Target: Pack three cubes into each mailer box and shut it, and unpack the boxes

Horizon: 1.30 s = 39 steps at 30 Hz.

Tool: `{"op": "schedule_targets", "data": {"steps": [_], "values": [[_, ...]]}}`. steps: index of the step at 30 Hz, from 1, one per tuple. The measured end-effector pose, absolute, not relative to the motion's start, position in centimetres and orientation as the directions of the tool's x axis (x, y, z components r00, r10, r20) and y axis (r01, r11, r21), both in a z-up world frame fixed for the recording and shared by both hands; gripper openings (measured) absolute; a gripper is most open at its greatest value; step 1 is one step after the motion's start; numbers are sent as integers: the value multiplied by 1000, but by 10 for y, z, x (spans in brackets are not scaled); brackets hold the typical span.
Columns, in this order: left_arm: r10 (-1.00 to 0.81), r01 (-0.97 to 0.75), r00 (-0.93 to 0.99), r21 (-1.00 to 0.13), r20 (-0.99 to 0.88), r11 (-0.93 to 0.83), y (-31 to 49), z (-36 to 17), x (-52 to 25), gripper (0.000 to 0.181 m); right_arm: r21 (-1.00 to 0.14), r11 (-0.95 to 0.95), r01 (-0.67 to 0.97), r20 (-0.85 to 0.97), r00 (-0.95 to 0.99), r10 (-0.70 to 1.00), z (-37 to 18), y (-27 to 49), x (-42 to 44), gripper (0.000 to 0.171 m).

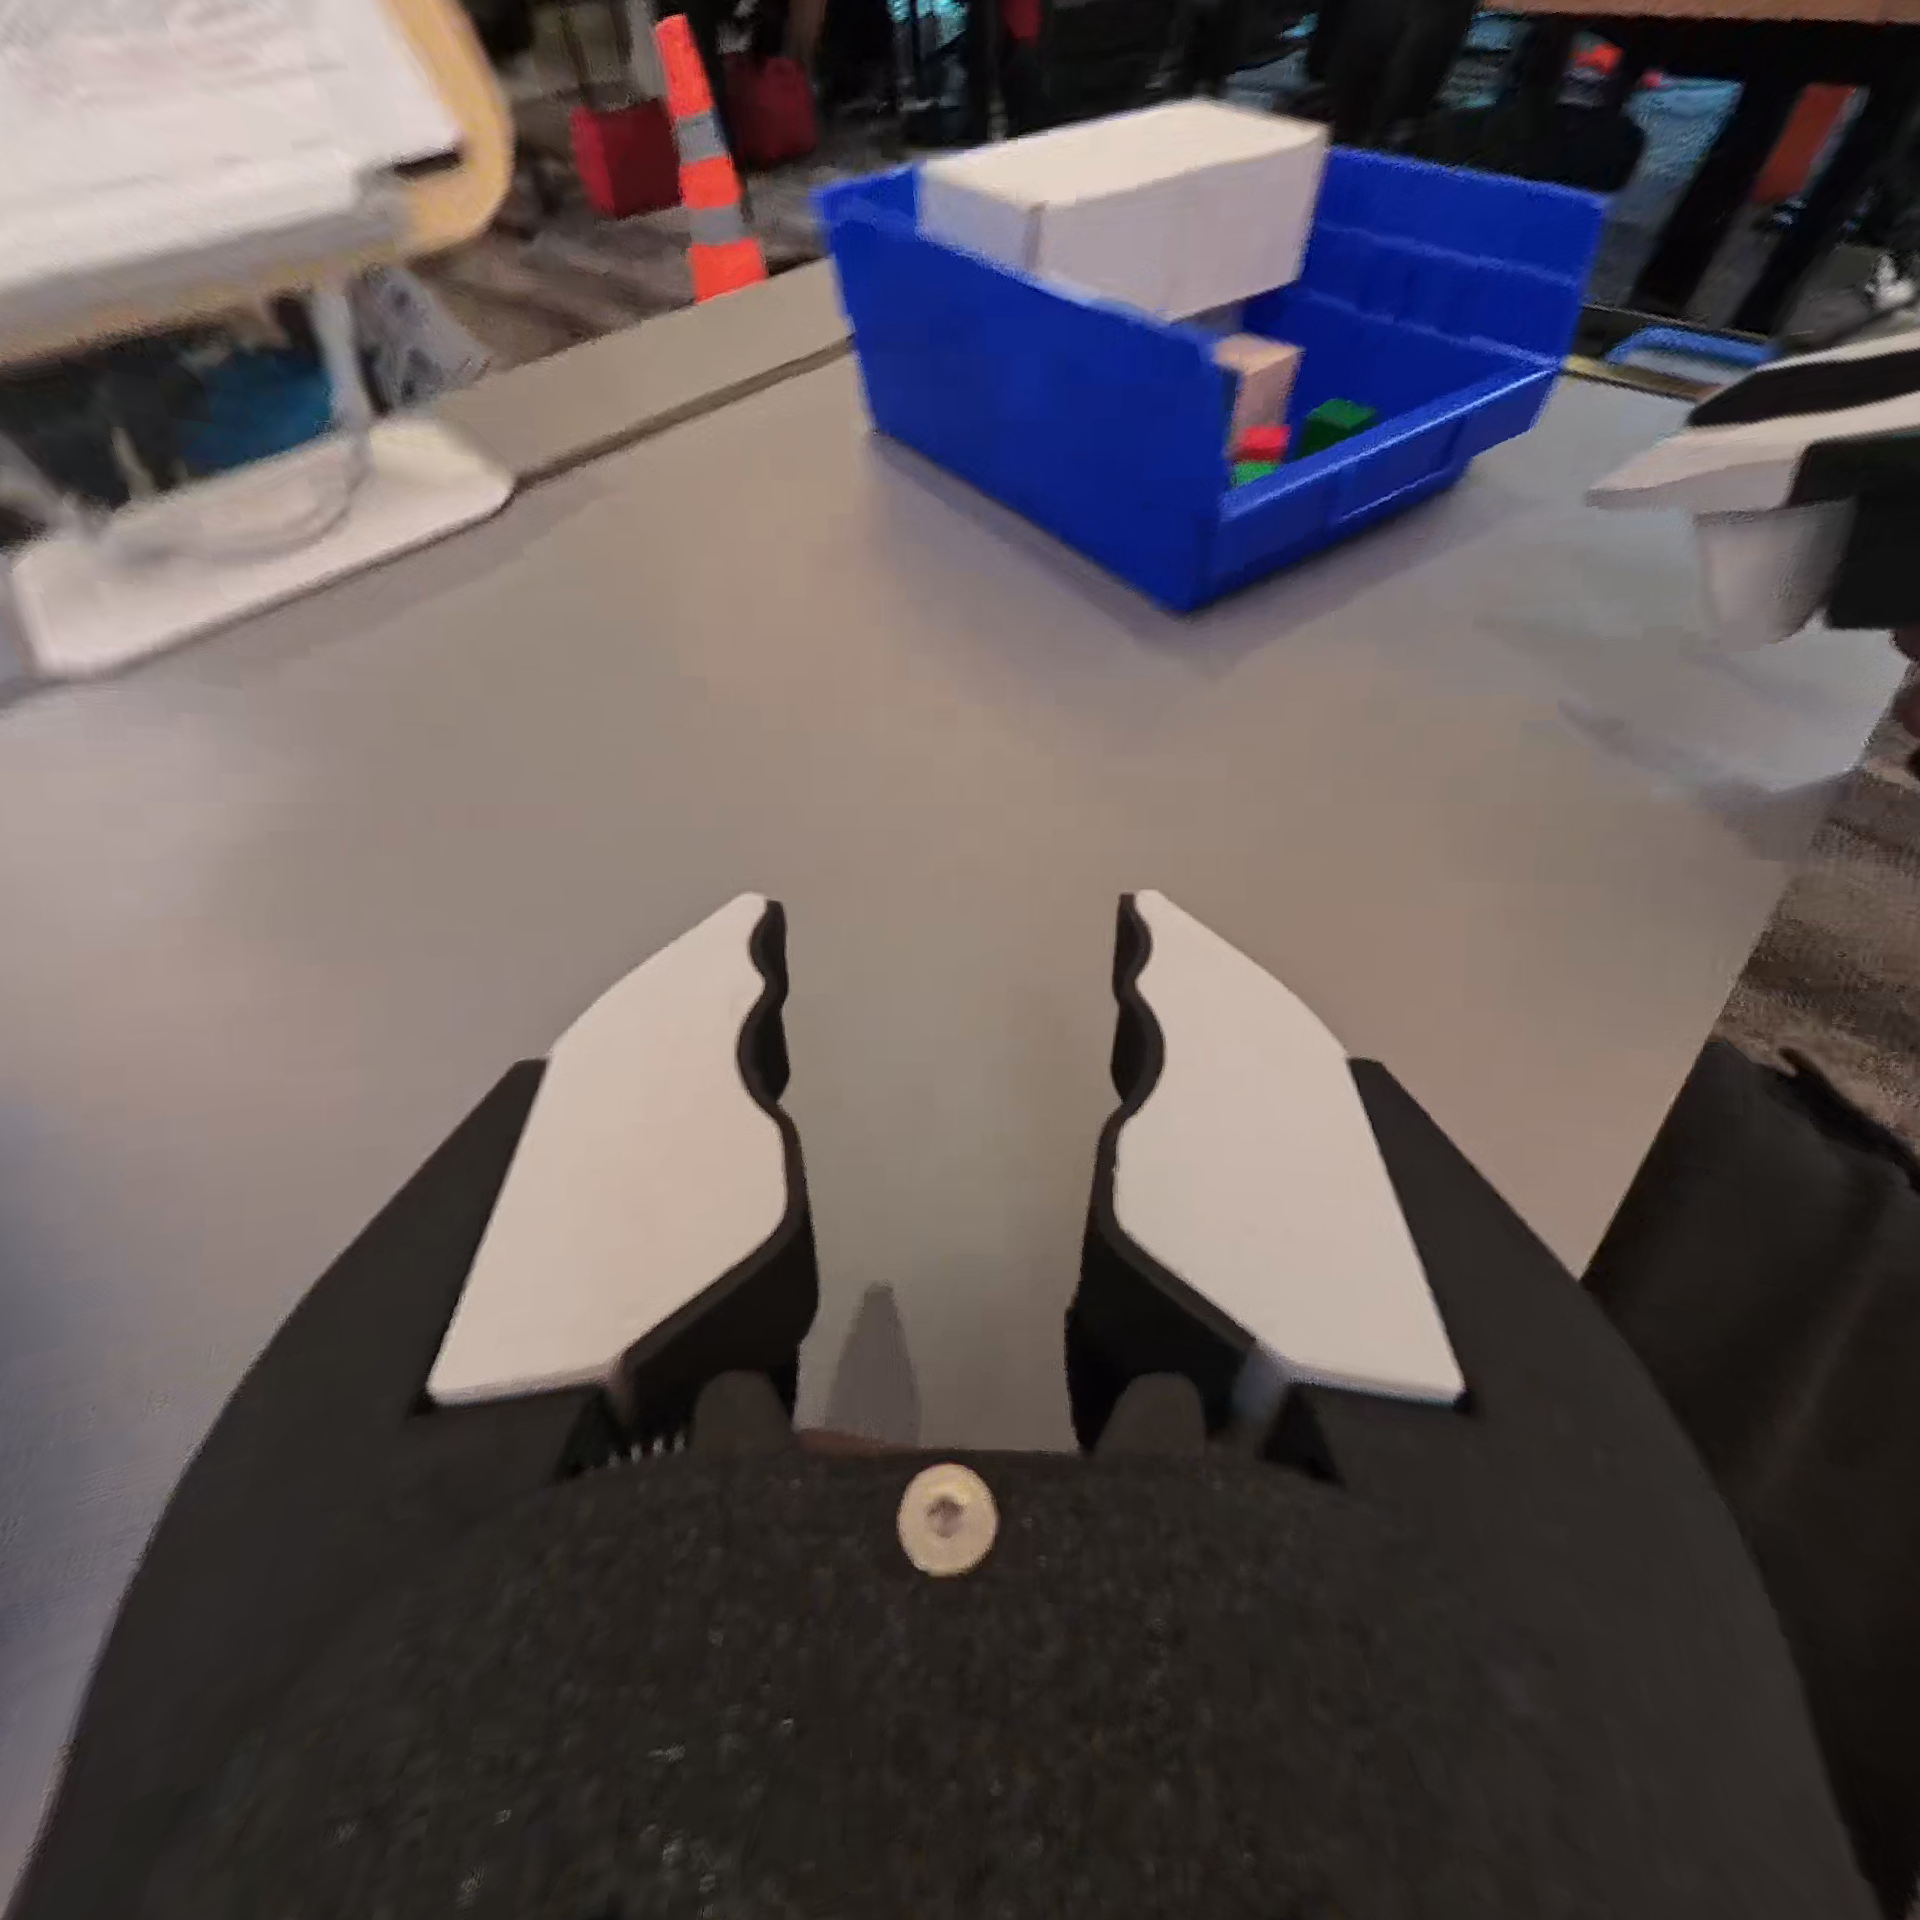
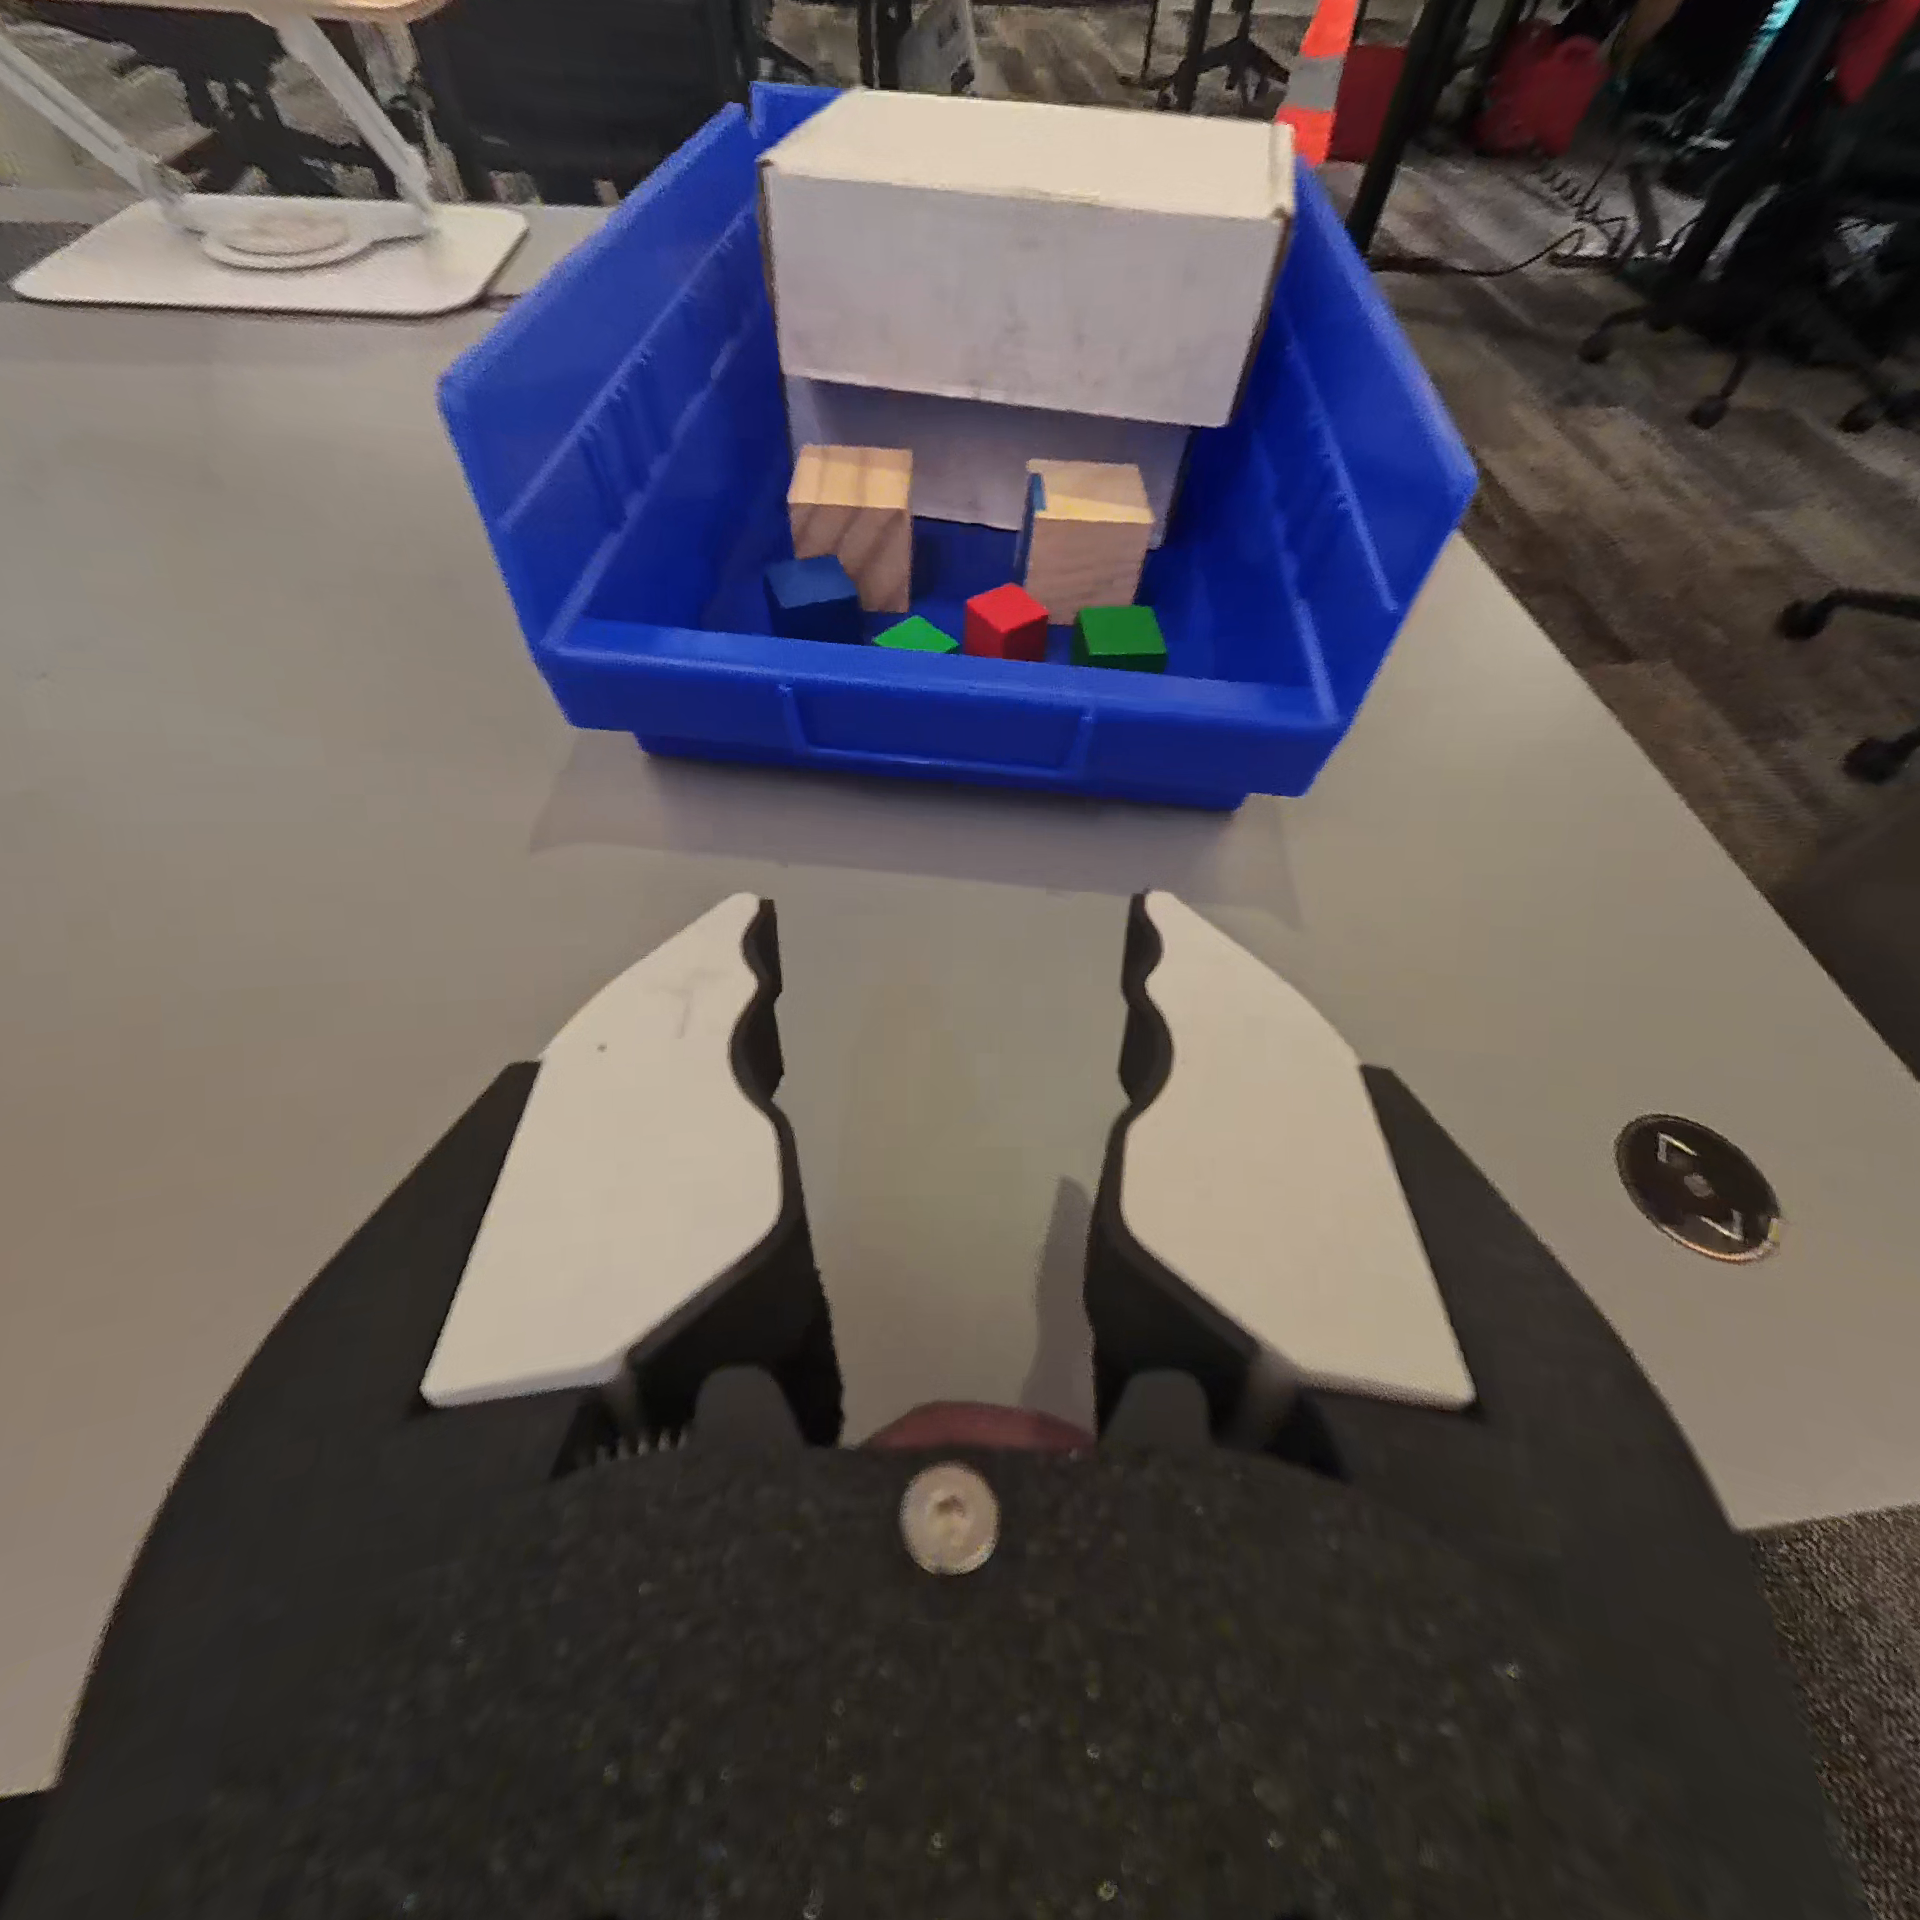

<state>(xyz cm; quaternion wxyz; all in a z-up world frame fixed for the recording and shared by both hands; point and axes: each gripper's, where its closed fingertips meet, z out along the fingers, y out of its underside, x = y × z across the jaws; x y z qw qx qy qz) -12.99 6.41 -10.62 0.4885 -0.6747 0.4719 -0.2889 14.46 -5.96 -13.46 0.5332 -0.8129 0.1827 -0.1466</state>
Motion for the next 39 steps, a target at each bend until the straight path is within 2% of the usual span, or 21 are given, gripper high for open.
{"op": "schedule_targets", "data": {"steps": [2, 4, 6, 11, 12, 15, 17, 22, 25, 27, 28, 29, 30, 31, 33, 39], "values": [[-930, -357, 343, -934, -136, 5, 54, -93, -83, 66, -924, -350, -158, 30, 880, -475, -135, -64, 151, 66], [-923, -321, 360, -947, -136, 14, 52, -83, -31, 63, -924, -337, -179, 8, 874, -486, -135, -66, 157, 73], [-941, -315, 328, -948, -79, -30, 48, -85, 23, 64, -923, -334, -191, 2, 866, -500, -137, -70, 163, 72], [-913, -424, 408, -890, -20, -170, 76, -132, 110, 66, -929, -307, -206, -10, 843, -537, -135, -75, 183, 72], [-912, -455, 410, -871, -22, -184, 81, -141, 119, 64, -930, -302, -209, -11, 837, -546, -134, -74, 189, 71], [-902, -463, 432, -852, 23, -243, 94, -149, 127, 29, -911, -305, -278, -58, 817, -574, -144, -68, 208, 69], [-874, -404, 475, -856, 106, -324, 101, -149, 123, 23, -876, -330, -352, -116, 818, -564, -153, -61, 213, 57], [-813, -354, 569, -857, 119, -374, 98, -147, 94, 14, -901, -192, -389, -252, 829, -500, -136, -34, 208, 51], [-808, -355, 582, -863, 97, -359, 91, -146, 73, 11, -901, -243, -360, -197, 838, -509, -141, -25, 202, 50], [-804, -354, 589, -867, 85, -351, 90, -145, 55, 8, -904, -279, -322, -155, 858, -489, -141, -19, 195, 40], [-801, -348, 593, -872, 80, -344, 89, -144, 46, 8, -904, -257, -342, -191, 860, -473, -136, -15, 188, 35], [-796, -342, 601, -877, 73, -339, 90, -142, 36, 8, -887, -260, -382, -223, 846, -483, -135, -14, 183, 26], [-784, -336, 618, -879, 66, -339, 92, -139, 24, 8, -872, -258, -416, -238, 821, -519, -133, -14, 179, 8], [-775, -325, 629, -885, 61, -333, 94, -133, 12, 8, -874, -273, -401, -215, 824, -524, -130, -10, 171, 4], [-736, -311, 677, -901, 13, -302, 105, -119, -19, 7, -886, -290, -363, -178, 842, -509, -120, 6, 145, 4], [-565, -272, 822, -919, -68, -286, 160, -92, -148, 2, -932, -272, -240, -145, 934, -327, -91, 84, 31, 4]]}}
